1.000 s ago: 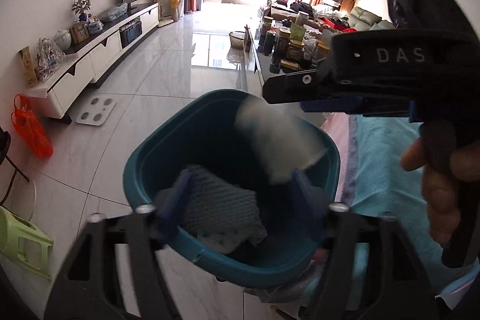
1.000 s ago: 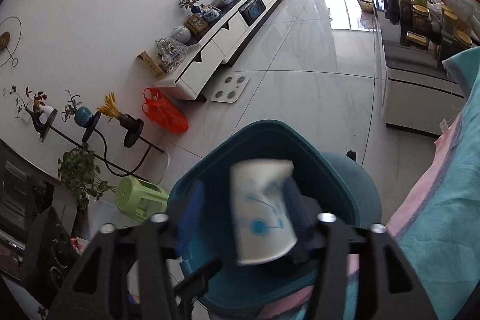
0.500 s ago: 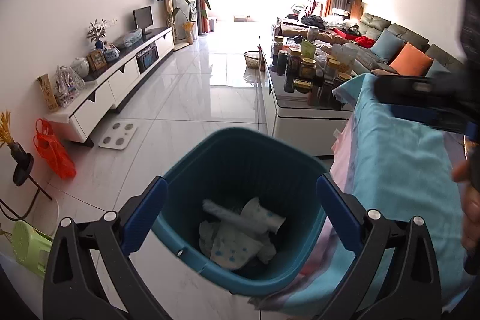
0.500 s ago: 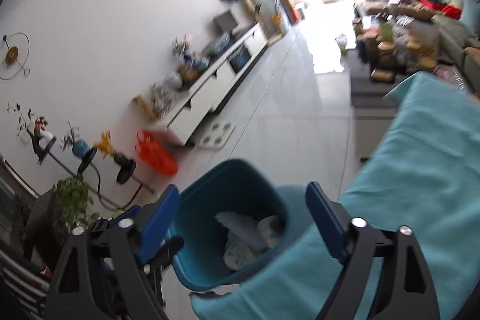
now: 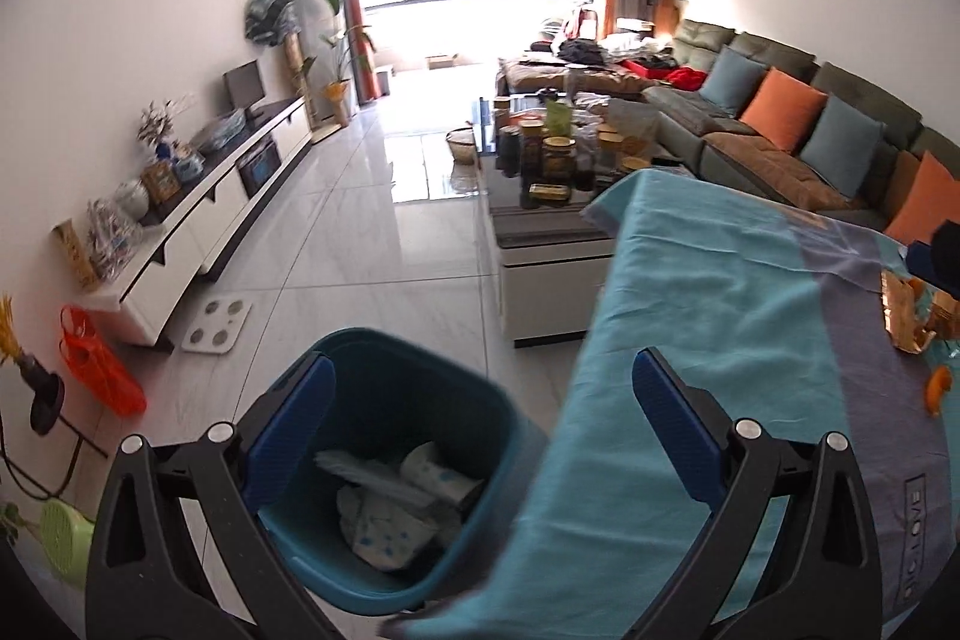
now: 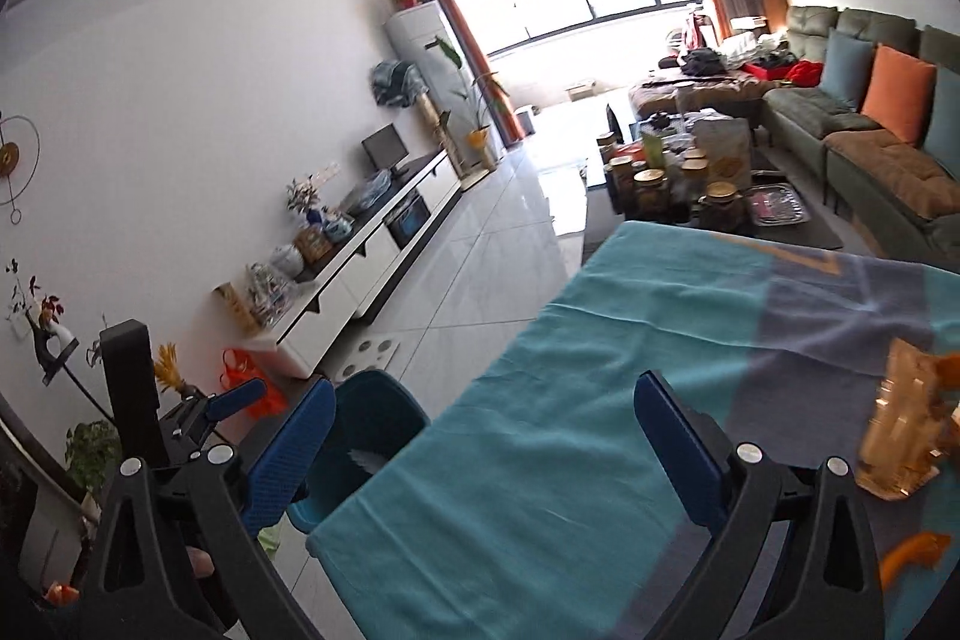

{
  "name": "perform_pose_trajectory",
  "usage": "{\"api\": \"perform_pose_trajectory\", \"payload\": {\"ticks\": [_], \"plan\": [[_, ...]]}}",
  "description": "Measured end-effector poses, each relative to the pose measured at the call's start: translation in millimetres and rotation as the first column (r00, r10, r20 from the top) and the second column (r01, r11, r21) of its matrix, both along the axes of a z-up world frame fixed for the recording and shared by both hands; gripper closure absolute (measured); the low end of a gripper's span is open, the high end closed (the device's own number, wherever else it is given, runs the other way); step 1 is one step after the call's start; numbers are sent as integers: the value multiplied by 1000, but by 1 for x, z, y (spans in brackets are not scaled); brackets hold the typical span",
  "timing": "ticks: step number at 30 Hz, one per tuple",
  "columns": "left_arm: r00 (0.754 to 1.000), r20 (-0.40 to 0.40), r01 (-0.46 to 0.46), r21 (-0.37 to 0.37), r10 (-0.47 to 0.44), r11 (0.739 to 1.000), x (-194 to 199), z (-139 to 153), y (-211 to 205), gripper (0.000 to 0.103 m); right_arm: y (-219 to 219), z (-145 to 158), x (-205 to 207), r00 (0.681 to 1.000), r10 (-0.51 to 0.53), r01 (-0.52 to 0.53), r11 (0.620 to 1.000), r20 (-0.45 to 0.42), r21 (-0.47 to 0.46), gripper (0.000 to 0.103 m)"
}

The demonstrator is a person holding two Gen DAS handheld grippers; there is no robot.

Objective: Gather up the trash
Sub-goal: 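Move both tools back over the table toward the orange peel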

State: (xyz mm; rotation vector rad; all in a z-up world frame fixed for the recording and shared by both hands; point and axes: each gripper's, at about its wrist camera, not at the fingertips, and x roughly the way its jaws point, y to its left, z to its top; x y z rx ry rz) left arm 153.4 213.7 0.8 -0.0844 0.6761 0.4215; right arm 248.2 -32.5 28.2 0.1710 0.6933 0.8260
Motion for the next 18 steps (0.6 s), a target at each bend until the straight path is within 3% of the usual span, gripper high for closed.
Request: {"api": "perform_pose_trajectory", "payload": {"ticks": [11, 18], "plan": [[989, 71, 130, -30, -128, 991, -4, 16, -72, 5, -117, -6, -42, 979, -198, 195, 980, 49, 45, 7], [951, 179, 268, -74, -251, 961, -28, 22, -129, 5, -165, -18, -80, 943, -316, 316, 948, 102, 16, 7]]}}
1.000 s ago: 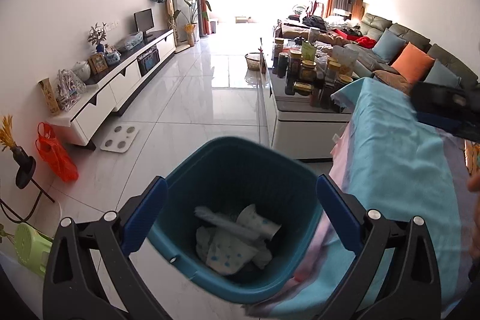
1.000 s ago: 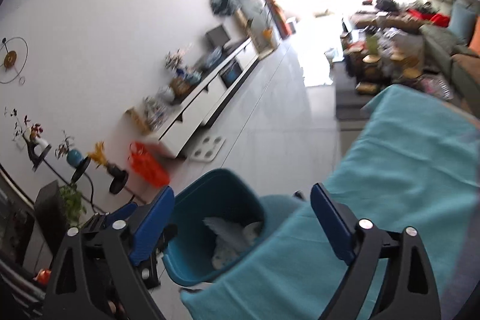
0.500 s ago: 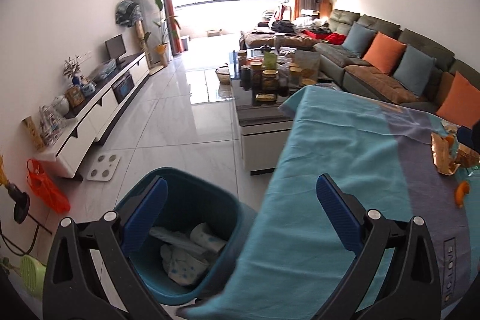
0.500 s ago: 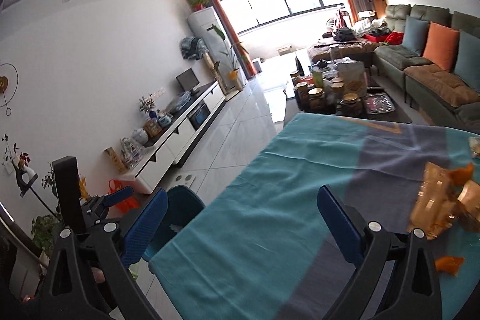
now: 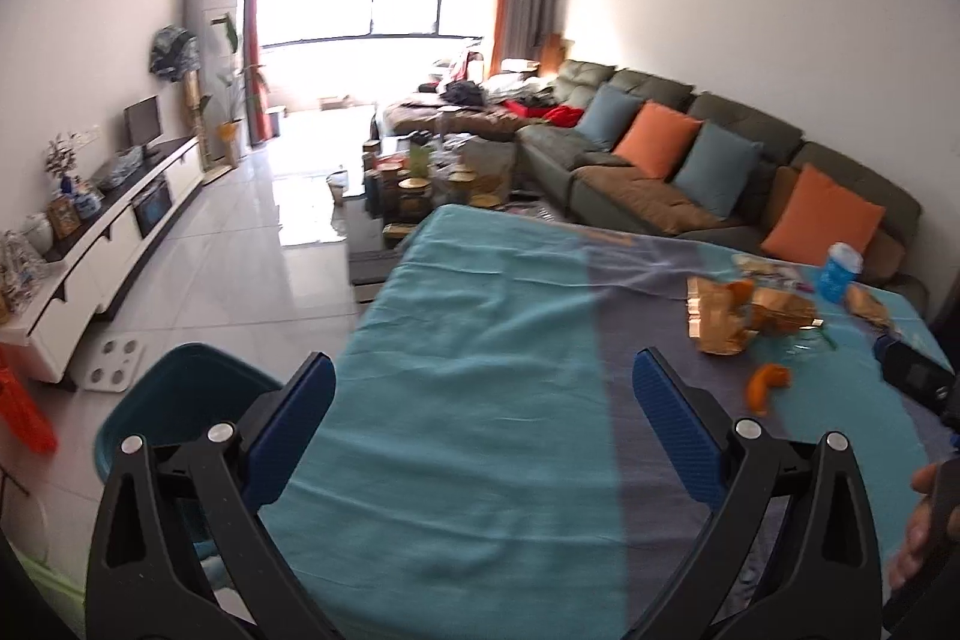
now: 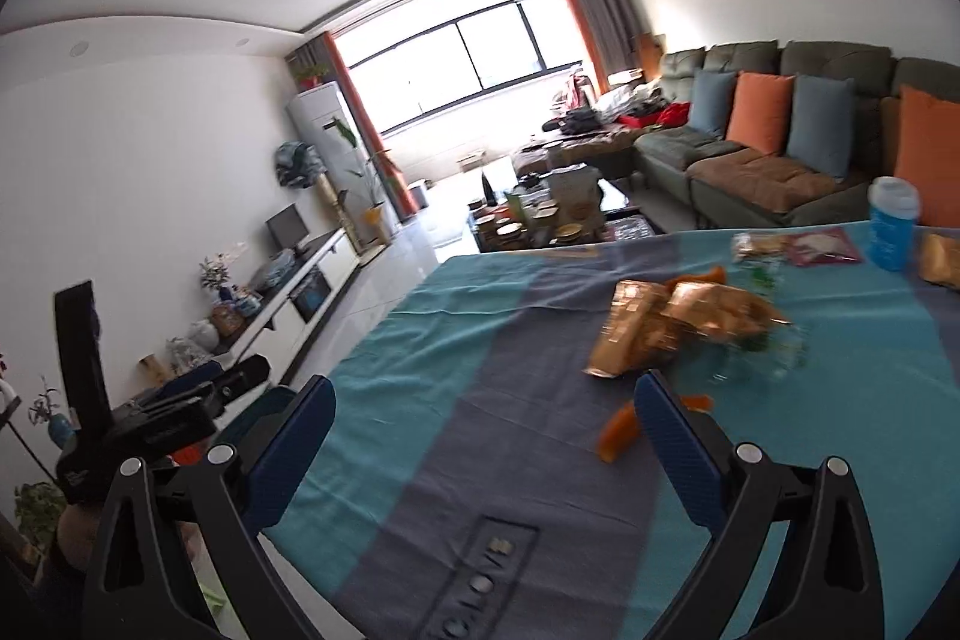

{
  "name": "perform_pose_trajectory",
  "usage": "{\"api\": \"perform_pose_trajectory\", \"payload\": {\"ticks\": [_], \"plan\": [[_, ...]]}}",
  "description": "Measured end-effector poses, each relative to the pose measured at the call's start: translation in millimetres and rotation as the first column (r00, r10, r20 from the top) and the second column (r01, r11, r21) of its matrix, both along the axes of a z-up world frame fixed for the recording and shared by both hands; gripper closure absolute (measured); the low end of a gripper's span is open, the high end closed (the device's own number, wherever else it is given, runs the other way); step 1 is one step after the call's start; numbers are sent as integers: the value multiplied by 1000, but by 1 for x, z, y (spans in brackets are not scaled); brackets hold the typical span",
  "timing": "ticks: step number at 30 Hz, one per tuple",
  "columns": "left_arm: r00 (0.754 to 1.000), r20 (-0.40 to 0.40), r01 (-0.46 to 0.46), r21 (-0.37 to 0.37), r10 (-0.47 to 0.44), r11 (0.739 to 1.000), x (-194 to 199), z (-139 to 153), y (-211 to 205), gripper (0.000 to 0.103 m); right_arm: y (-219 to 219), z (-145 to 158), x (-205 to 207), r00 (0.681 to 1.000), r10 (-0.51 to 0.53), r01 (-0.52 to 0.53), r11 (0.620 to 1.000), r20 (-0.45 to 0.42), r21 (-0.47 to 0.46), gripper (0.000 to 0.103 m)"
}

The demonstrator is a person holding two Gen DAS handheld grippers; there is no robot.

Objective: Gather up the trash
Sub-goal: 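Move both tools back over the table toward the orange peel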

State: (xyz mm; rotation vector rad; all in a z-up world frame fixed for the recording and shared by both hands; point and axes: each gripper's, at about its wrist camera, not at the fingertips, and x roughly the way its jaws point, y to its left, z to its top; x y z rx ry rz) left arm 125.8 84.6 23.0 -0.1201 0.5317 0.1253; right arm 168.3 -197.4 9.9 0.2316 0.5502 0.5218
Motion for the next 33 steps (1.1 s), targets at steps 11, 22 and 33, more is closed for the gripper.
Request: {"api": "perform_pose_trajectory", "payload": {"ticks": [11, 22, 33], "plan": [[973, 20, 232, -37, -232, 972, -12, -12, -88, 5, -83, -13, -49, 973, -228, 230, 971, 42, -68, 7], [945, -20, 327, -24, -327, 945, 11, -22, -128, 5, -113, -23, -26, 958, -288, 286, 952, 3, -108, 7], [900, -154, 408, -32, -408, 912, 75, -55, -162, 5, -110, -36, 36, 956, -271, 251, 954, -114, -166, 9]]}}
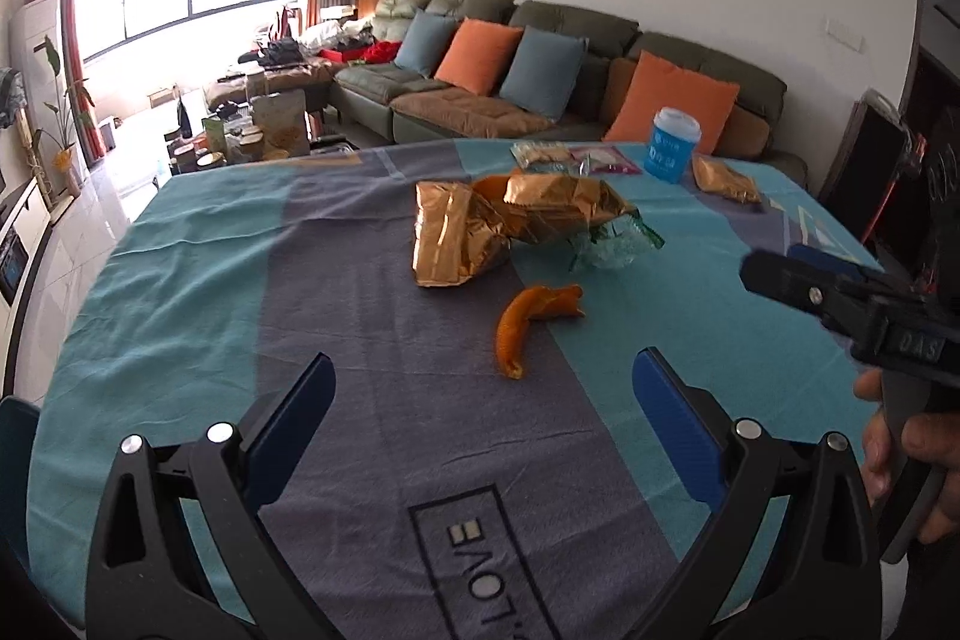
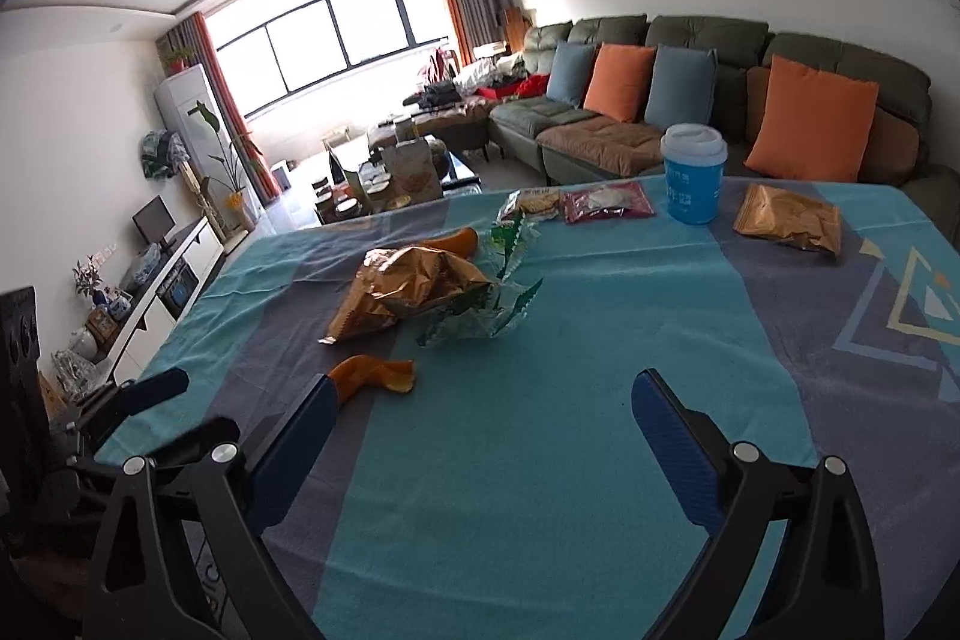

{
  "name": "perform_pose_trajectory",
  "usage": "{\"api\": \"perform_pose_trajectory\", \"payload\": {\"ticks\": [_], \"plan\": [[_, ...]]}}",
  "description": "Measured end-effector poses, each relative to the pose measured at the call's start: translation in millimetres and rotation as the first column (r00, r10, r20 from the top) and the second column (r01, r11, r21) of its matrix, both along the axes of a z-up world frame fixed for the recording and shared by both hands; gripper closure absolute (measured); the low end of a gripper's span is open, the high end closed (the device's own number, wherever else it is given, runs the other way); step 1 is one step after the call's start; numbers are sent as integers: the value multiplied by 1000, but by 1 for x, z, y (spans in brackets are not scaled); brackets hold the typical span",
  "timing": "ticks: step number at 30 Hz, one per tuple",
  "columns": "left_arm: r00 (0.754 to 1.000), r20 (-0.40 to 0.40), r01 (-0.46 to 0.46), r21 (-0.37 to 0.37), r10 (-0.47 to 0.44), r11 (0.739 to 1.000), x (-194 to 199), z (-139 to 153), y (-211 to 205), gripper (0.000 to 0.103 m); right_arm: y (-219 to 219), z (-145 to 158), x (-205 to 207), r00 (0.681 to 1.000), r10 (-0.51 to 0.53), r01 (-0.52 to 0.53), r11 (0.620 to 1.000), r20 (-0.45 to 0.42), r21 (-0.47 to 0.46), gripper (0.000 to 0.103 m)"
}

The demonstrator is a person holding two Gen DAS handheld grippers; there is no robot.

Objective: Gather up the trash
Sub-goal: 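Move both tools back over the table toward the orange peel, then grasp the orange peel with the left tool while the right tool grasps the green snack wrapper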

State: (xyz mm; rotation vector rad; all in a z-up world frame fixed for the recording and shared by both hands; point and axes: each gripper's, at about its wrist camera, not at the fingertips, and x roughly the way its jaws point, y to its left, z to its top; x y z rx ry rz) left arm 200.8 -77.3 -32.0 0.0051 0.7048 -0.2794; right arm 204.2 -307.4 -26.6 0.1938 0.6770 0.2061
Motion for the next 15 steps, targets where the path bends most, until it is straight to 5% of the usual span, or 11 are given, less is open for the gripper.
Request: {"api": "perform_pose_trajectory", "payload": {"ticks": [15], "plan": [[983, -174, 74, 89, -58, 993, 77, -48, -39, 7, 23, -37, 95, 976, 111, -106, 994, -187, 37, 21]]}}
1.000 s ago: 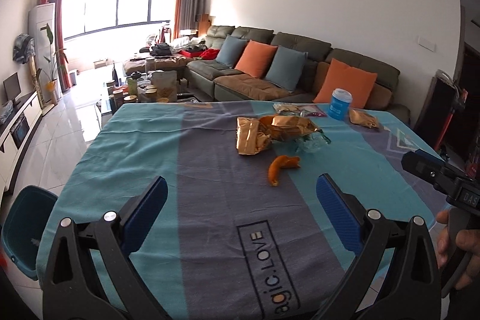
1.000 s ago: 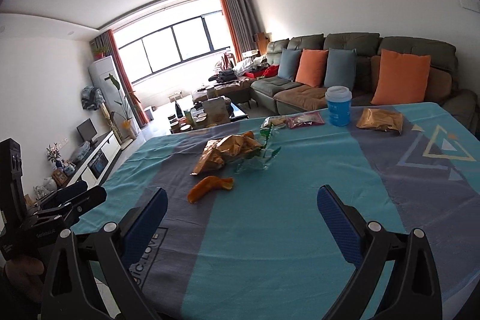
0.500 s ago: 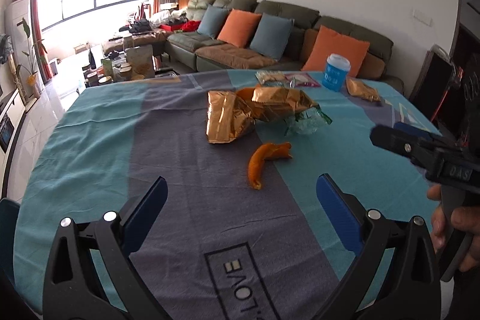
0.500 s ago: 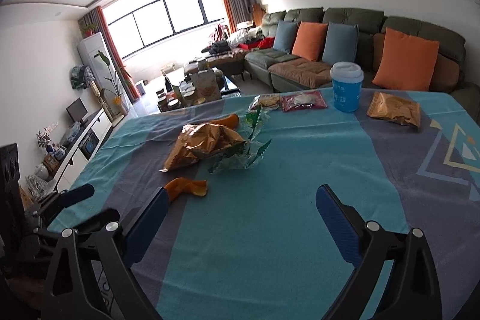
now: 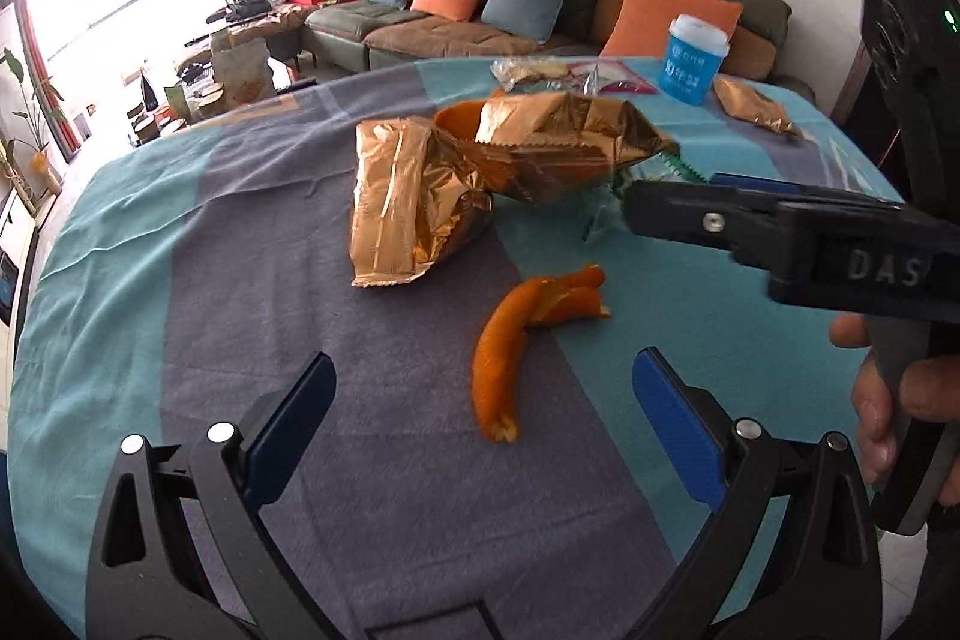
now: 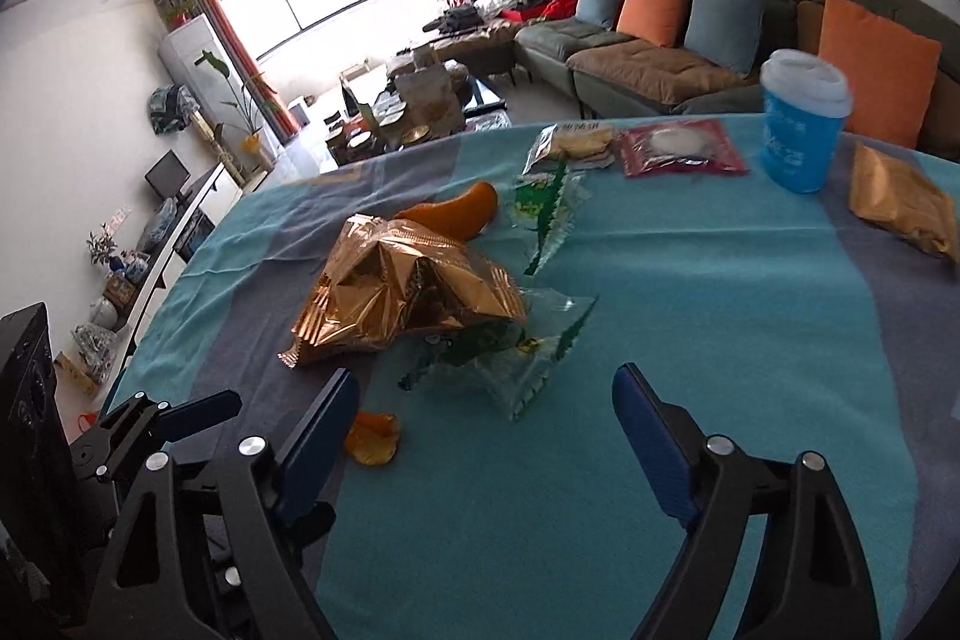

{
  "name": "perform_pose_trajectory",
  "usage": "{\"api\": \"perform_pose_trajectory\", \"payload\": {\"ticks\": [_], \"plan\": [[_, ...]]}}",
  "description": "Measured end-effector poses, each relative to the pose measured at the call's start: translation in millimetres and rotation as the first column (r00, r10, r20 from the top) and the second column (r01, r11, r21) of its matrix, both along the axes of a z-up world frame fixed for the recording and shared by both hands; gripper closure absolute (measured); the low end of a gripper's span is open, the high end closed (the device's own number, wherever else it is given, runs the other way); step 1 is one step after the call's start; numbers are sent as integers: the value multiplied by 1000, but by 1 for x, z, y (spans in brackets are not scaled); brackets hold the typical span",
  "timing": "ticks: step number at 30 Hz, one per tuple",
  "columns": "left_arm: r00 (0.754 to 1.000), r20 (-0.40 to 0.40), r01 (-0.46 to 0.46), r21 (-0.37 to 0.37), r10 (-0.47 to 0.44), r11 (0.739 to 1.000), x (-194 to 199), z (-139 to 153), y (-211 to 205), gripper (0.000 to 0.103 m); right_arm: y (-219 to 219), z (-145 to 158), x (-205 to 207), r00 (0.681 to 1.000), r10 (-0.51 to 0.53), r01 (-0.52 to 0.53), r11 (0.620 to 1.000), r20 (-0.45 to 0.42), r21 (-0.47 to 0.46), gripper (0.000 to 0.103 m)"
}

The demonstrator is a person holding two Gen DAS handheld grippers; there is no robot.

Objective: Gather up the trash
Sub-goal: 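Grasp the orange peel with the left tool while the right tool grasps the green snack wrapper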

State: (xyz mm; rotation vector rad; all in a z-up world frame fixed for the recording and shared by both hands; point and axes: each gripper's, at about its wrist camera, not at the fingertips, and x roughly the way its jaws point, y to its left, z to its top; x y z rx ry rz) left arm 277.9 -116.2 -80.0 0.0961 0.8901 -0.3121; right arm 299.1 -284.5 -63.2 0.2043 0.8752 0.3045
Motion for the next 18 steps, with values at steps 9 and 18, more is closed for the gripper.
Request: {"api": "perform_pose_trajectory", "payload": {"ticks": [9, 18], "plan": [[1000, -21, 12, -27, -13, 1000, 12, -4, -3, 29, 2, -12, 11, 999, 18, -17, 999, -39, 33, 39], [999, -16, 36, -58, -37, 998, 13, -3, -5, 68, -8, -14, 7, 999, 17, -14, 997, -43, 80, 50]]}}
